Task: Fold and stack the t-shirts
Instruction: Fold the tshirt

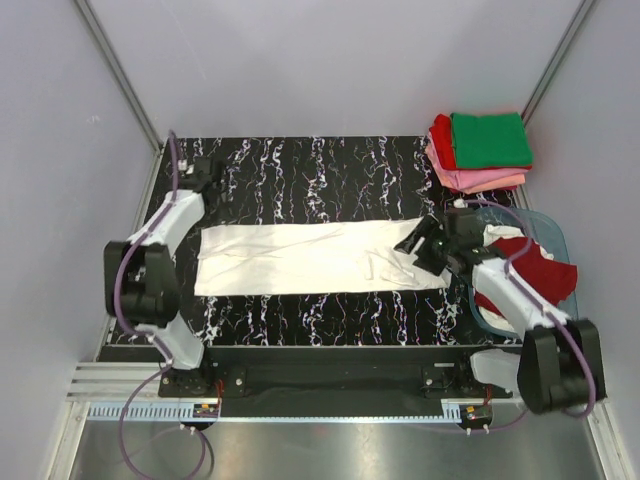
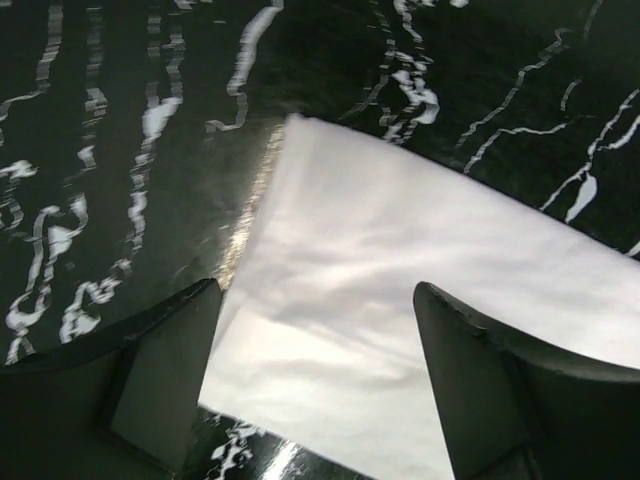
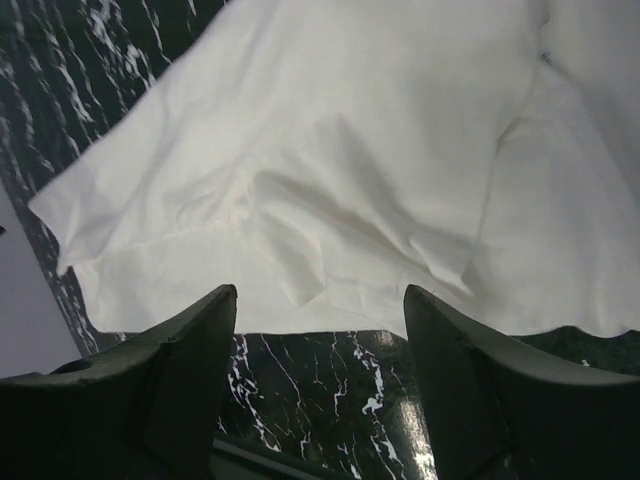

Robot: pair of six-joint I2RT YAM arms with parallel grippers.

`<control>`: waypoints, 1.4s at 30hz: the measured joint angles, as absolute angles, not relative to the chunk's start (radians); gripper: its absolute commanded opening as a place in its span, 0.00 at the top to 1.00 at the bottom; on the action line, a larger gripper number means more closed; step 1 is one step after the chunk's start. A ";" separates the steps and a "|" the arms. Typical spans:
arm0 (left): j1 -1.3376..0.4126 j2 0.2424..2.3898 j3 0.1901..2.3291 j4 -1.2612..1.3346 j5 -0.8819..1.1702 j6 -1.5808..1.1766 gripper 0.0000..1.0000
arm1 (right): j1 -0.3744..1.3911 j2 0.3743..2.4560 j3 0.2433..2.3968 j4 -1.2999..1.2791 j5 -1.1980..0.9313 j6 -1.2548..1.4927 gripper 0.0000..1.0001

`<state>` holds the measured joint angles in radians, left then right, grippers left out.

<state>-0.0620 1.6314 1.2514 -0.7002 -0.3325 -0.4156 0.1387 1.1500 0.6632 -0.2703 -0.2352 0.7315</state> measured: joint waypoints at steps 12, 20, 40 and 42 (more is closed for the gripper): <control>-0.175 1.917 1.317 -0.741 -0.265 -0.431 0.21 | 0.289 1.941 1.278 -0.451 -0.197 0.764 0.24; -0.210 1.768 1.095 -0.665 -0.121 -0.476 0.21 | 0.291 2.438 2.043 -0.607 -0.255 0.772 0.25; -0.961 1.148 0.946 -0.690 0.167 -1.061 0.06 | 0.299 2.847 2.555 -0.006 -0.611 0.913 0.00; -0.952 1.147 1.038 -0.744 0.107 -1.026 0.06 | 0.291 2.760 2.468 -0.014 -0.619 0.890 0.00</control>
<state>-0.9520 1.1473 1.0382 -0.7444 0.1066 -1.0260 0.2909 2.7598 2.4676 -0.0139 -0.6186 0.8902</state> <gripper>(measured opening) 0.939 0.994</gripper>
